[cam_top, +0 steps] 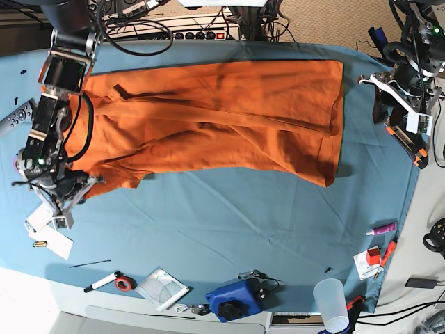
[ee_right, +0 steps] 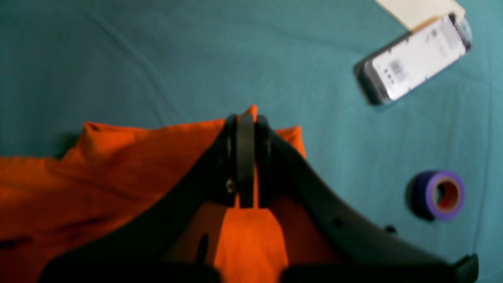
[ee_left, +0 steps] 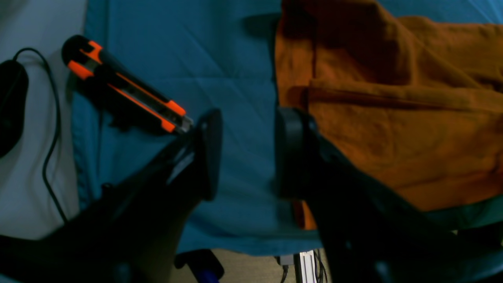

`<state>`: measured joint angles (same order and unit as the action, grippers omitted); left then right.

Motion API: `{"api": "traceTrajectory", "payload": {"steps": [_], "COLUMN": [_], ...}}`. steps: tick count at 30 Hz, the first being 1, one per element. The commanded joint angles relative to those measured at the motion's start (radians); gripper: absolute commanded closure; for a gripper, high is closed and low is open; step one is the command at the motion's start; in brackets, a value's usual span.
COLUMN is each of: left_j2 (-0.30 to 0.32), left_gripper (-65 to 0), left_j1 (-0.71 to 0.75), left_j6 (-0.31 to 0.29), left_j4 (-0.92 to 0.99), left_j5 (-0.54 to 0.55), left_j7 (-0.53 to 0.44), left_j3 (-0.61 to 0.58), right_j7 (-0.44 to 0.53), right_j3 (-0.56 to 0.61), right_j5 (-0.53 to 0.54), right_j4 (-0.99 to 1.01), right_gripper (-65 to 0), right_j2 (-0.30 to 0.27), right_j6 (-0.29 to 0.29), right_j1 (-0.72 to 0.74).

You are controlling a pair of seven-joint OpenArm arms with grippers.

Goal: Layout the t-shirt on the table in an organized manner, then fold the t-shirt properly
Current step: 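Lower the left gripper and grasp the shirt's opposite corner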

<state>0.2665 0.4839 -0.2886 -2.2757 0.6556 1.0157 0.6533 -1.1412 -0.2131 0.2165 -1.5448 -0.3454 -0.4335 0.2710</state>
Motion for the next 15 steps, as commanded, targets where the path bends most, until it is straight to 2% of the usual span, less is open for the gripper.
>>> {"api": "traceTrajectory", "payload": {"steps": [1, 5, 9, 13, 15], "left_j2": [0.010, 0.010, 0.011, 0.039, 0.080], "left_gripper": [-23.2, -22.7, -13.0, -12.7, -12.7], "left_j1": [-0.002, -0.003, -0.039, -0.112, -0.142], "left_j6": [0.000, -0.001, -0.008, -0.175, -0.215], "left_j4": [-0.014, -0.014, -0.013, -0.010, 0.006], "left_j5": [0.010, 0.033, 0.033, 0.030, 0.008], "left_j7": [-0.022, -0.051, -0.056, -0.060, -0.064], "left_j3": [0.004, 0.004, -0.008, -0.059, -0.124], "right_j7": [0.011, 0.029, 0.043, 0.042, 0.041], "right_j3": [-0.005, -0.005, -0.006, -0.034, -0.059], "right_j5": [0.003, 0.003, 0.003, 0.004, 0.017], "right_j4": [-0.029, -0.063, -0.066, -0.066, -0.066], "right_gripper": [0.0, 0.0, 0.0, 0.0, 0.0], "right_j2": [-0.015, -0.016, -0.015, -0.015, -0.015], "right_j6": [0.004, 0.004, 0.005, 0.005, 0.004], "right_j1": [0.003, -0.077, -0.122, -0.130, -0.130]}}
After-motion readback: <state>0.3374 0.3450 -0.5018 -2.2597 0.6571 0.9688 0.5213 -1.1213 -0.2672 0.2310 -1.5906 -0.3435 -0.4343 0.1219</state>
